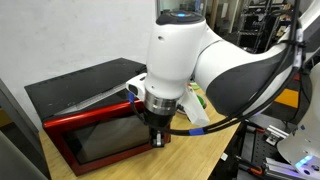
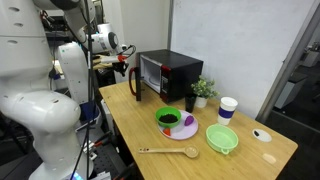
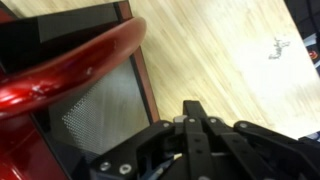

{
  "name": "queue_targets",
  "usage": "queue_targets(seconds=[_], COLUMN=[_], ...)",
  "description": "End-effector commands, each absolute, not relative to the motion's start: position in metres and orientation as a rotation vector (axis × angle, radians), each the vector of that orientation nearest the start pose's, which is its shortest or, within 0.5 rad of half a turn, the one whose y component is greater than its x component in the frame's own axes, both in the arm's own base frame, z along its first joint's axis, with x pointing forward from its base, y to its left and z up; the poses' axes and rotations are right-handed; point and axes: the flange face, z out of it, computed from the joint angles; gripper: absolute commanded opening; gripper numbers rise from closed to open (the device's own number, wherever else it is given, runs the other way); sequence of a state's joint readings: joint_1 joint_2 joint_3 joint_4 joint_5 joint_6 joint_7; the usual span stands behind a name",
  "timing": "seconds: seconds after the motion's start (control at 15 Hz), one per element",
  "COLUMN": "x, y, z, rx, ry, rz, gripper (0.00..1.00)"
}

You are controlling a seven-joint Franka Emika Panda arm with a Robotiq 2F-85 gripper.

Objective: Close the microwave door

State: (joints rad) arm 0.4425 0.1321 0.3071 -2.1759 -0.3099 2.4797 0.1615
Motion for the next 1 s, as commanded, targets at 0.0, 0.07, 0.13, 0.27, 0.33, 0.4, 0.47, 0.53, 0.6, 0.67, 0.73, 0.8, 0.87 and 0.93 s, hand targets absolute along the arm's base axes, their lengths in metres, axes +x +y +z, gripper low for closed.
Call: queue_targets(seconds=[0.0, 0.07, 0.13, 0.27, 0.33, 0.4, 0.47, 0.53, 0.6, 0.67, 0.73, 0.8, 0.87, 0.93], x=[0.436, 0.442, 0.450, 0.462, 0.467, 0.472, 0.476, 0.479, 0.482, 0.485, 0.489, 0.492, 0.495, 0.500], y=[0.351, 0.344, 0.338, 0.328, 0.325, 0.322, 0.320, 0.320, 0.319, 0.317, 0.316, 0.314, 0.312, 0.311], z=[0.342, 0.339, 0.336, 0.331, 0.329, 0.327, 0.324, 0.323, 0.318, 0.316, 0.313, 0.310, 0.307, 0.305], rx=[-3.005, -3.023, -3.040, -3.075, -3.093, -3.109, -3.126, -3.134, -3.146, -3.158, -3.170, -3.183, -3.195, -3.204], ry=[-1.252, -1.247, -1.233, -1.190, -1.160, -1.124, -1.094, -1.075, -1.060, -1.041, -1.016, -0.986, -0.952, -0.916], rz=[-0.480, -0.511, -0.549, -0.621, -0.661, -0.707, -0.751, -0.789, -0.825, -0.863, -0.894, -0.923, -0.947, -0.975], gripper=[0.00, 0.00, 0.00, 0.00, 0.00, 0.00, 0.00, 0.00, 0.00, 0.00, 0.00, 0.00, 0.00, 0.00])
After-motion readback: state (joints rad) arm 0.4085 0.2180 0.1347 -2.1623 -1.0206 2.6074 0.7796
